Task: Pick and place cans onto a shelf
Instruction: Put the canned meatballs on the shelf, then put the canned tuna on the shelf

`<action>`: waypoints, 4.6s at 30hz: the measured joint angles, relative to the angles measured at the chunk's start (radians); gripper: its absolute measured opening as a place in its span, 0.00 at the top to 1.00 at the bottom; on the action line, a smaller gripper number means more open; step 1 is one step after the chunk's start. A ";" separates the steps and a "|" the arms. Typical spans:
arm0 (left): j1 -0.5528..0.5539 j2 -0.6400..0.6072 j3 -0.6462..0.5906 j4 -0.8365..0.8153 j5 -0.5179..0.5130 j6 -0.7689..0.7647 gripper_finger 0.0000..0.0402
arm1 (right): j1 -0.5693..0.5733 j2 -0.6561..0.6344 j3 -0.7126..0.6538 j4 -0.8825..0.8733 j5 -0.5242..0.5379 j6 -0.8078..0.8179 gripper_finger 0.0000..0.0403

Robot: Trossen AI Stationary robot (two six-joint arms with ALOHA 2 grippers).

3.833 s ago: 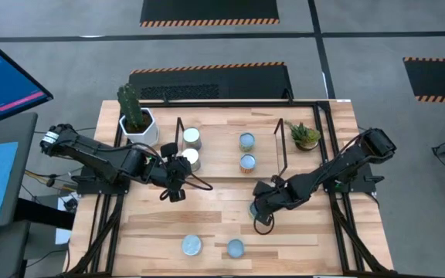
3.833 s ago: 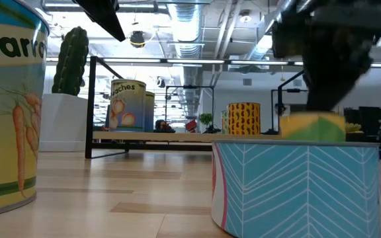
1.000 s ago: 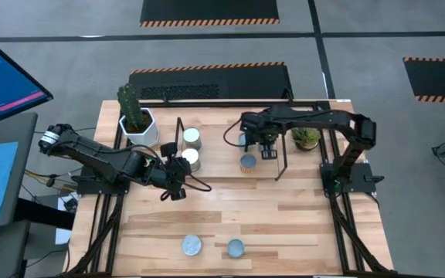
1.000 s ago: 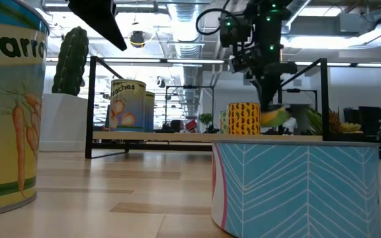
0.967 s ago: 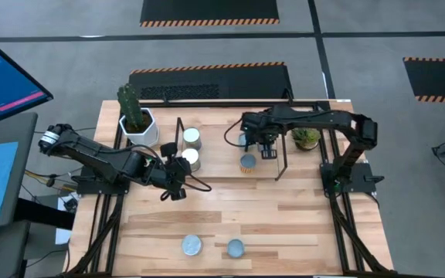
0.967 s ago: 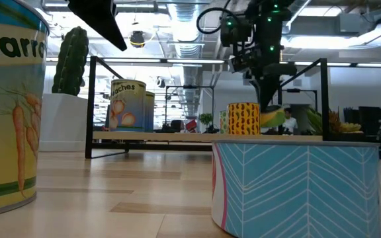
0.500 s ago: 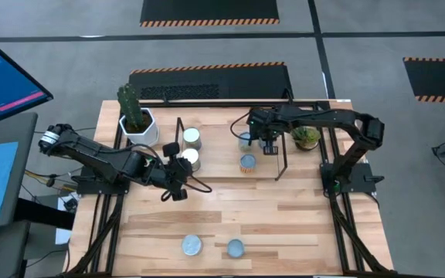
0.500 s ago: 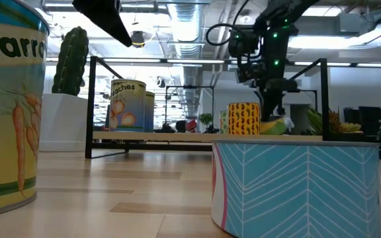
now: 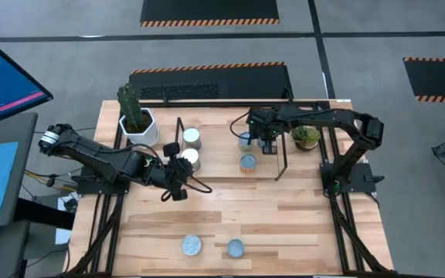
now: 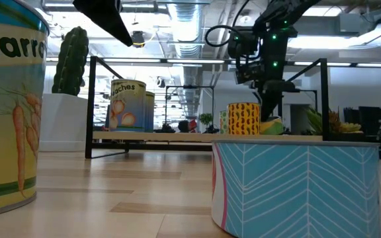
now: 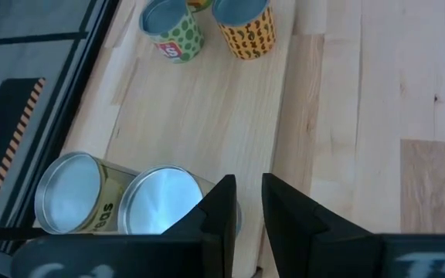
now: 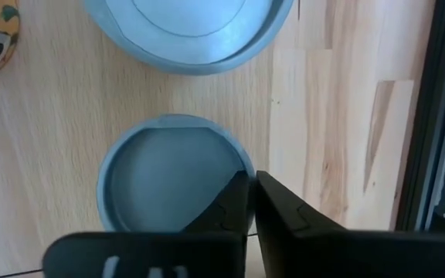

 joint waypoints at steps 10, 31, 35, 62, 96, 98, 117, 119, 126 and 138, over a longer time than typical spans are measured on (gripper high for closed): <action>0.000 0.000 0.000 0.000 0.000 -0.002 0.87 | 0.000 0.000 0.000 -0.006 0.002 0.017 0.85; 0.000 0.000 0.000 0.000 0.001 -0.007 0.87 | 0.139 0.001 0.128 -0.100 0.129 0.047 0.85; 0.000 0.000 0.000 0.000 0.001 -0.007 0.87 | 0.216 0.001 0.244 -0.213 0.119 0.201 0.85; 0.000 0.000 0.000 0.000 0.002 0.042 0.87 | 0.880 0.087 0.189 0.426 -0.204 0.641 0.85; 0.000 0.001 0.000 0.005 0.013 0.061 0.87 | 1.048 0.327 0.188 0.696 -0.311 0.724 0.79; -0.006 0.001 0.000 0.011 0.015 0.085 0.87 | 1.039 0.327 0.188 0.678 -0.311 0.724 0.75; -0.288 0.001 0.077 -0.005 0.197 0.007 0.87 | 1.019 0.328 0.200 0.521 -0.242 0.532 0.41; -0.314 0.001 0.077 -0.005 0.175 -0.021 0.87 | 1.012 0.329 0.200 0.530 -0.222 0.530 0.42; -0.383 0.001 0.077 -0.003 0.133 -0.100 0.87 | 1.005 0.328 0.201 0.527 -0.222 0.503 0.44; -0.438 0.001 0.077 0.001 0.074 -0.161 0.87 | 0.999 0.416 0.202 0.544 -0.207 0.476 0.44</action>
